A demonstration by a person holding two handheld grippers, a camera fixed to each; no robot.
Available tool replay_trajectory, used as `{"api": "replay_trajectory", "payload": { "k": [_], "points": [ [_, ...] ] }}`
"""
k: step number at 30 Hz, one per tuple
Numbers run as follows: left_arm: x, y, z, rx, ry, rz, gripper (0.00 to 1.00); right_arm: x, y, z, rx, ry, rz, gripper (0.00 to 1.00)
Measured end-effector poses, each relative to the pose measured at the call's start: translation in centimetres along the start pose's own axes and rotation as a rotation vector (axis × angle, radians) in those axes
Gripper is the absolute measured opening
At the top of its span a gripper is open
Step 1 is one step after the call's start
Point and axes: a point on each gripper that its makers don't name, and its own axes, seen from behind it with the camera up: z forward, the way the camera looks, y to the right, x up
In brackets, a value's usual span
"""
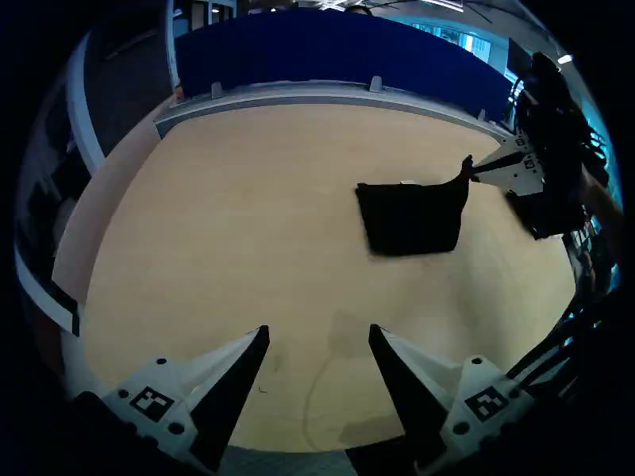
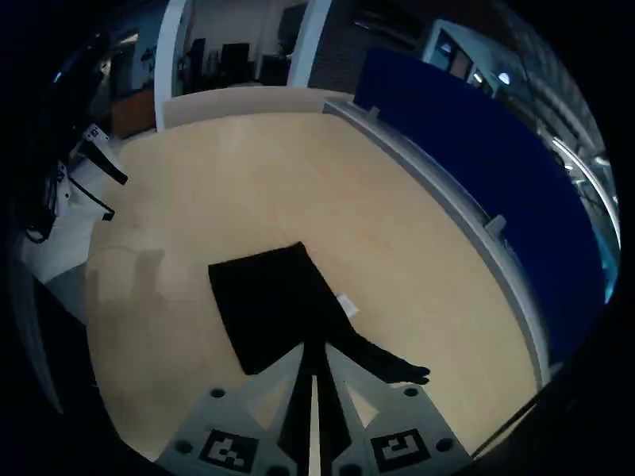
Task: Fold towel
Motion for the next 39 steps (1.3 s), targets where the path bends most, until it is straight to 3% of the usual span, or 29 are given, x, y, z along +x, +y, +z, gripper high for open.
{"api": "replay_trajectory", "payload": {
  "k": [8, 18, 23, 33, 39],
  "points": [
    [-0.7, -0.9, -1.2, 0.029, 0.013, -0.032, 0.93, 3.0, -4.3, 4.1, 0.077, 0.022, -0.033, 0.03],
    [-1.5, -2.1, -2.0, 0.059, 0.014, -0.051, 0.93, 1.9, -9.9, 10.0, 0.188, 0.004, 0.073, 0.03],
    [-1.6, -2.0, -2.0, 0.058, 0.014, -0.050, 0.93, 1.5, -10.5, 10.5, 0.208, 0.003, 0.123, 0.05],
    [-1.5, -2.0, -1.6, 0.057, 0.011, -0.042, 0.93, 1.8, -10.6, 9.3, 0.219, 0.023, 0.129, 0.46],
    [-1.2, -2.0, -1.6, 0.057, 0.011, -0.042, 0.93, 1.9, -10.4, 8.9, 0.215, 0.028, 0.137, 0.52]
  ]
}}
